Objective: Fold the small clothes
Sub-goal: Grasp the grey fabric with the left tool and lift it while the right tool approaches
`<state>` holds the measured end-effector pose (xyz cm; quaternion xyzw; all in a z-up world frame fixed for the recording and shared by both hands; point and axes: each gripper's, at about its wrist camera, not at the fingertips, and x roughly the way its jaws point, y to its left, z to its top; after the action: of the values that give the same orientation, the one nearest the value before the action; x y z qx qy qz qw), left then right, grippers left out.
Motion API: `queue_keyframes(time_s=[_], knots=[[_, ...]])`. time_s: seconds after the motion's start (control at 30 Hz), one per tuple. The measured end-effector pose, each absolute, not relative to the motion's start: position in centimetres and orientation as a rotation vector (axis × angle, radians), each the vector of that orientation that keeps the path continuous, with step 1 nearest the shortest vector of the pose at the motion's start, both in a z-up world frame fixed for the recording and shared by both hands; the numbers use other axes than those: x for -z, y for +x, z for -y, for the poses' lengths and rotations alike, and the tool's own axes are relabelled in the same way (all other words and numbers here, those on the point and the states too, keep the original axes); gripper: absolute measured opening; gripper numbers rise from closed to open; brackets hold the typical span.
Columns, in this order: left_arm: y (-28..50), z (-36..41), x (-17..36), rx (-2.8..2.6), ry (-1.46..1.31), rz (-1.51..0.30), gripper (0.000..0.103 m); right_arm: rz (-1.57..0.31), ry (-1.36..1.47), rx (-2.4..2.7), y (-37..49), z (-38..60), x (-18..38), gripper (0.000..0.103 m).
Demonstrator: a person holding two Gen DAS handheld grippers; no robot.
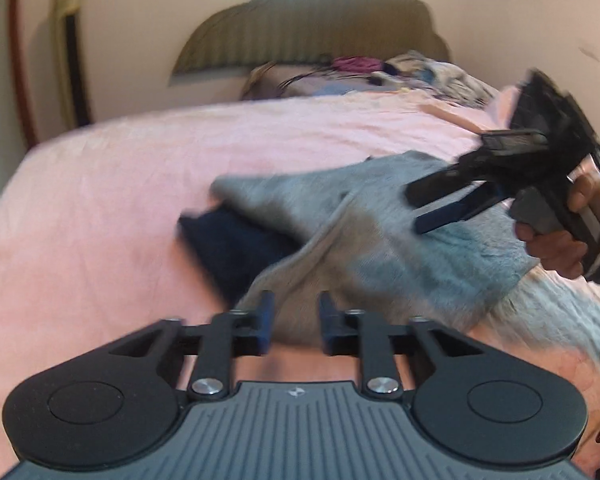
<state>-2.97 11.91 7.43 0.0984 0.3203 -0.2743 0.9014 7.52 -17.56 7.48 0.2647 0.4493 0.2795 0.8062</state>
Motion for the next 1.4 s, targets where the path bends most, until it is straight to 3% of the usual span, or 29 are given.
queue_keyframes(time_s=[0.07, 0.13, 0.17, 0.27, 0.3, 0.47, 0.5, 0.57, 0.87, 1.07, 1.17, 1.23, 1.3, 1.33, 1.4], knots=[[-2.4, -9.7, -7.7, 0.593, 0.303, -0.593, 0.1, -0.952, 0.587, -0.578, 8.0, 17.4, -7.7, 0.103], [-1.5, -7.8, -7.5, 0.639, 0.381, -0.552, 0.097, -0.938, 0.603, -0.57, 7.8, 17.6, -7.9, 0.103], [-0.8, -7.0, -7.3, 0.659, 0.403, -0.57, 0.094, -0.935, 0.606, -0.57, 7.5, 17.7, -8.0, 0.103], [1.6, -5.6, -6.1, 0.681, 0.416, -0.646, 0.055, -0.938, 0.591, -0.561, 6.4, 18.1, -8.0, 0.103], [2.6, -5.5, -5.7, 0.672, 0.404, -0.679, 0.047, -0.937, 0.579, -0.551, 6.1, 18.3, -8.1, 0.103], [5.6, -6.1, -4.2, 0.661, 0.324, -0.771, 0.046, -0.936, 0.601, -0.506, 5.3, 20.0, -7.6, 0.103], [5.6, -6.2, -4.2, 0.668, 0.317, -0.77, 0.027, -0.936, 0.606, -0.5, 5.2, 20.1, -7.5, 0.103], [5.4, -6.5, -4.4, 0.701, 0.281, -0.791, 0.005, -0.94, 0.609, -0.498, 5.2, 20.2, -7.2, 0.103], [-2.4, -14.5, -7.7, 0.813, 0.081, -0.75, 0.003, -0.935, 0.606, -0.516, 4.9, 20.1, -7.3, 0.103], [-8.1, -20.1, -3.4, 0.637, 0.012, -0.937, 0.004, -0.947, 0.608, -0.534, 5.4, 20.1, -7.0, 0.103], [-9.3, -21.4, -2.2, 0.515, -0.198, -0.937, 0.012, -0.958, 0.624, -0.584, 6.7, 18.0, -7.1, 0.103], [-9.8, -21.8, -1.8, 0.411, -0.417, -0.872, 0.028, -0.972, 0.63, -0.655, 7.4, 15.7, -7.2, 0.103], [-10.0, -21.7, -1.0, 0.318, -0.682, -0.807, 0.077, -1.034, 0.627, -0.732, 8.1, 13.1, -6.2, 0.103], [-10.3, -21.4, -0.4, 0.278, -0.797, -0.781, 0.082, -1.085, 0.618, -0.751, 8.5, 12.0, -5.4, 0.103], [-9.9, -20.1, 0.1, 0.268, -0.935, -0.765, 0.083, -1.08, 0.606, -0.75, 8.3, 11.2, -5.2, 0.103]])
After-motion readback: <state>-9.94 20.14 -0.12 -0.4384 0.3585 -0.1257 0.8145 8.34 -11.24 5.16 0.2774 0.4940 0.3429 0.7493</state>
